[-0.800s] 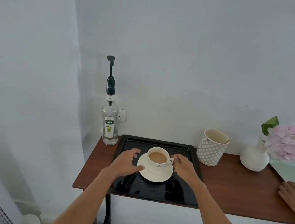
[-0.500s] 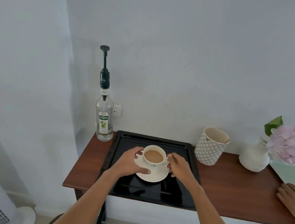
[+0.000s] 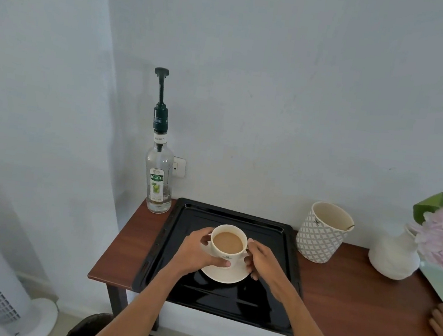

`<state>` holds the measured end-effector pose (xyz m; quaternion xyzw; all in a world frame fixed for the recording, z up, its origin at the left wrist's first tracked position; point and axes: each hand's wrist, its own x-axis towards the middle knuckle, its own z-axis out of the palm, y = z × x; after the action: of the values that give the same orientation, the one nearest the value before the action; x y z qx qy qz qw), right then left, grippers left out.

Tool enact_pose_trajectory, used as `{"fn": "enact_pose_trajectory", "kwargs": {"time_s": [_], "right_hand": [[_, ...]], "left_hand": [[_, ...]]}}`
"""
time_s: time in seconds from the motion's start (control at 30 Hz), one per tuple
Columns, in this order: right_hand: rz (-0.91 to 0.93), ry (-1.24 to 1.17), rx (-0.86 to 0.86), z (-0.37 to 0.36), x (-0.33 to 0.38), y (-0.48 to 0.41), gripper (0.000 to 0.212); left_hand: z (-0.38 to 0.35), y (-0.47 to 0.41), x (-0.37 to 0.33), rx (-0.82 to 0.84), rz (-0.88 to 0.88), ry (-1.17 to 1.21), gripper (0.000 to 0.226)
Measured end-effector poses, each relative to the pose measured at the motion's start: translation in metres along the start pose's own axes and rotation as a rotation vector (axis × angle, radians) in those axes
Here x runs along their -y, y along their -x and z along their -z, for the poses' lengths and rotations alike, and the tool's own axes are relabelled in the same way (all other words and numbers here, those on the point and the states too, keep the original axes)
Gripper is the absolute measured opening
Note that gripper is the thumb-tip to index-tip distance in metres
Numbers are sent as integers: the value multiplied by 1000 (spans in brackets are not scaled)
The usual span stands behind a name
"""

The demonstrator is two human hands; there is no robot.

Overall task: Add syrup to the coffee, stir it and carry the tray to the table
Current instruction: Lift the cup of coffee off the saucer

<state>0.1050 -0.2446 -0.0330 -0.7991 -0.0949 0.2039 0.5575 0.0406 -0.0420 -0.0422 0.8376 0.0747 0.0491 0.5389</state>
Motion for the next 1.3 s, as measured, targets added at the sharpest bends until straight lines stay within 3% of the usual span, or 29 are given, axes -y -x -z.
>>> {"fn": "enact_pose_trajectory", "kwargs": {"time_s": [0.47, 0.97, 1.3], "right_hand": [[128, 31, -48, -27, 40, -17, 41], [369, 135, -125, -76, 143, -40, 54], [401, 104, -152, -97, 220, -51, 48]], "left_hand": [[47, 4, -15, -109, -75, -1, 67], [151, 1, -60, -224, -98, -55, 65], [222, -12, -95, -214, -167, -40, 42]]}}
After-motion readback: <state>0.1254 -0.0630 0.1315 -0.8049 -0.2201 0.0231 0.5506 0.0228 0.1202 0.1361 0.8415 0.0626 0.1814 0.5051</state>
